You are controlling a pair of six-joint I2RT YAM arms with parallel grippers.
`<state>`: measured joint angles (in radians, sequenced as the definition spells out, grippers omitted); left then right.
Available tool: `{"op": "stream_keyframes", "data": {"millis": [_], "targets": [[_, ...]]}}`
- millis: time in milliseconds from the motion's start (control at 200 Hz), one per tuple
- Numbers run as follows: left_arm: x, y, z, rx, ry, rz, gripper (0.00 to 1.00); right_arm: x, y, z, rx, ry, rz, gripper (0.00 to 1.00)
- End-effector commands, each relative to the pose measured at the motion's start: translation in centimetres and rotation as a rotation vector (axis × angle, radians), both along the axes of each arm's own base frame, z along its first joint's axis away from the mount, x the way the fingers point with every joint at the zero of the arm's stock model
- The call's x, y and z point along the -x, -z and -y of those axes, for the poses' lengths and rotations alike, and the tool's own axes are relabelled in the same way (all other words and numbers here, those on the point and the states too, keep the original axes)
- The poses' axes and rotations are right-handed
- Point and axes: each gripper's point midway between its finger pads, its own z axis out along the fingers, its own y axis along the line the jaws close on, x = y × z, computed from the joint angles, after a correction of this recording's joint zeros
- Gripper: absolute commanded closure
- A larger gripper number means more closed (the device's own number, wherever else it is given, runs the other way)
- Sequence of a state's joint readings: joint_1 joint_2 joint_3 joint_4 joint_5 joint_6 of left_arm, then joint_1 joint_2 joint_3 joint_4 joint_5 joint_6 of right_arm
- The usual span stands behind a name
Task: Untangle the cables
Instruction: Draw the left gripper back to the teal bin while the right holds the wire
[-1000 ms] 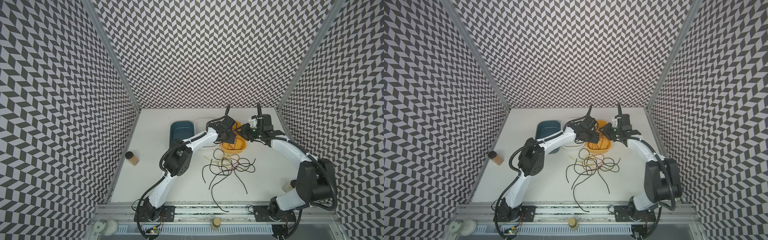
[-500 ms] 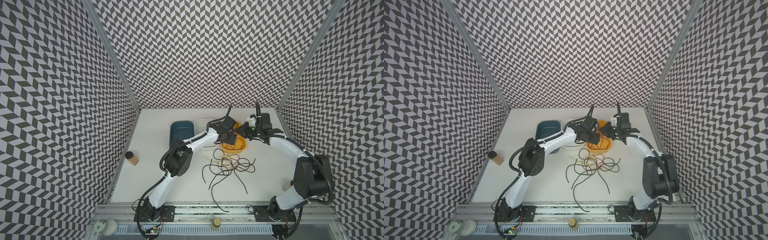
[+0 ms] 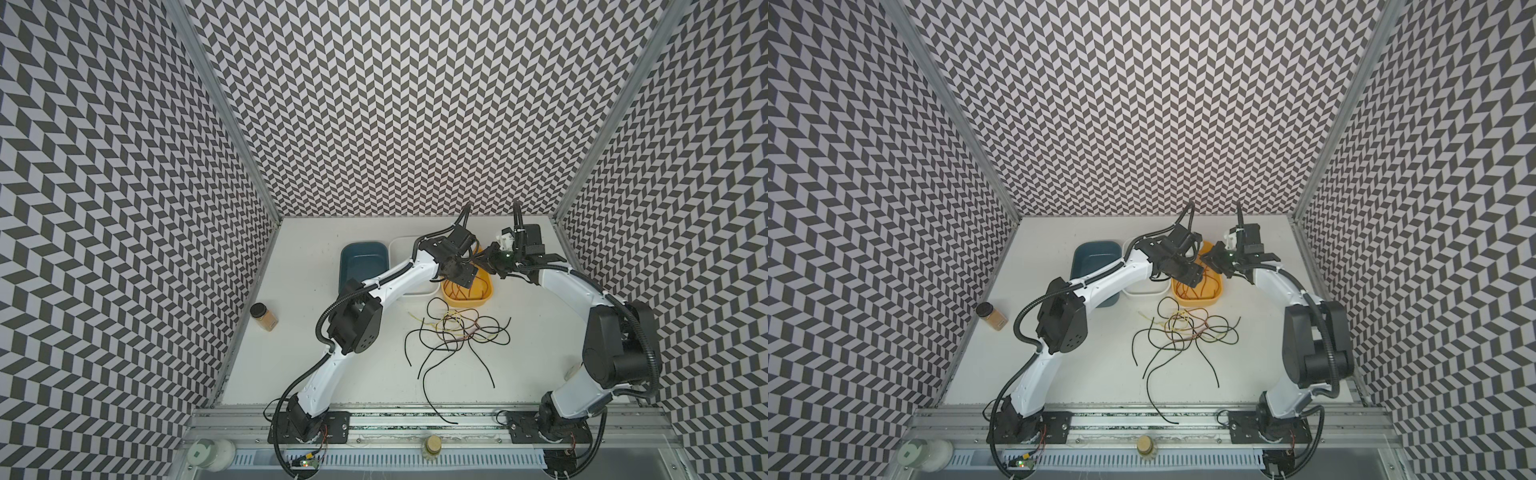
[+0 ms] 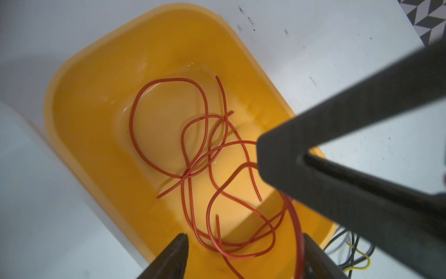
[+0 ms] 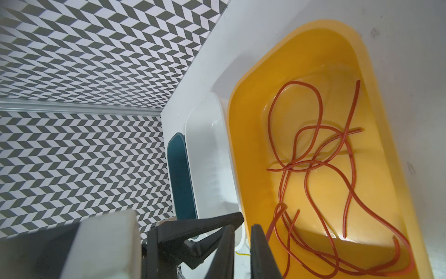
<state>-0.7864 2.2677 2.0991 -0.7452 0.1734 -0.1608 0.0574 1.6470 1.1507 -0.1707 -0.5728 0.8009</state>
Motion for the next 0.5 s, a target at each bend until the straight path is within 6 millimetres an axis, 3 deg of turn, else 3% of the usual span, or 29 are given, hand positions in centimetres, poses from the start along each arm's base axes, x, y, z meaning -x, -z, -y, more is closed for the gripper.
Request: {"op": "stream_keyframes", "data": {"millis": [0,245,386,496], "targets": [[1.1,-4.0,-0.4,0.039,0.064,0.041,0.26,-0.7,-1.8,0.8,0.001,0.013,0.055,0.85],[0.0,-8.8,-2.3,0.141,0.004,0.103,0.25,-0.4,-1.5,1.0,0.007,0.016,0.042,0.83],[-0.9,-11.9,-5.1,0.207,-0.097,0.114,0.25,0.3,-1.7,1.3,0.02,0.015,0.032,0.82],[-0.6,-14.8,-8.3,0.228,-0.188,0.153,0.25,1.9,-2.6,1.3,0.044,0.005,0.049,0.76]]}}
